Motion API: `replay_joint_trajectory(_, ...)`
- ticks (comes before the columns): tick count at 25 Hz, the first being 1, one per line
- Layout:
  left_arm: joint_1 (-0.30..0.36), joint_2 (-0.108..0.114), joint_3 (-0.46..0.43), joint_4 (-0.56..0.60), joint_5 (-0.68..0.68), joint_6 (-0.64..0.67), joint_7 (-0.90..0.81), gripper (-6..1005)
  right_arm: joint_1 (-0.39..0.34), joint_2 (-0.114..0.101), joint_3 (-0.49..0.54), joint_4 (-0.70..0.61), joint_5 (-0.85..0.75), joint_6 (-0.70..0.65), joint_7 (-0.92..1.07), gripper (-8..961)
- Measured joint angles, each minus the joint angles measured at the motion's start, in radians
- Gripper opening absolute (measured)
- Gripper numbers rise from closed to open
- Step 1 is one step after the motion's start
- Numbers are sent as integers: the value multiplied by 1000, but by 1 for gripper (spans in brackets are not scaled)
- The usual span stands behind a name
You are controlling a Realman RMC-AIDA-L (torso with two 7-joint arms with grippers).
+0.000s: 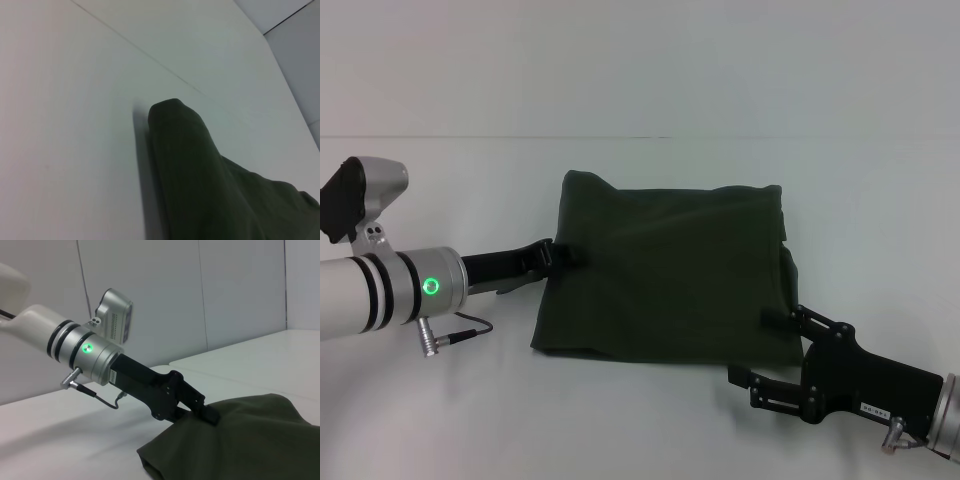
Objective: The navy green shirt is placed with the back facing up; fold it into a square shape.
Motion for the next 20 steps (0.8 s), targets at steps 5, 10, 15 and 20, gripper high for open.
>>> replay_joint_trajectory(5, 4, -2, -6, 0, -2, 4, 16, 274, 0, 0, 3, 0, 1, -3, 2, 919)
replay_joint_trajectory(10, 17, 5, -18, 1, -3, 21, 16, 176, 0, 0, 5, -2, 3, -7, 3, 919)
replay_joint_trajectory(15, 64, 11, -46, 19, -19, 49, 12, 152, 0, 0, 6, -7, 4, -9, 3, 919)
replay_joint_trajectory(20, 120, 14, -107, 37, -31, 97, 10, 142, 6, 0, 10, -9, 5, -10, 4, 919)
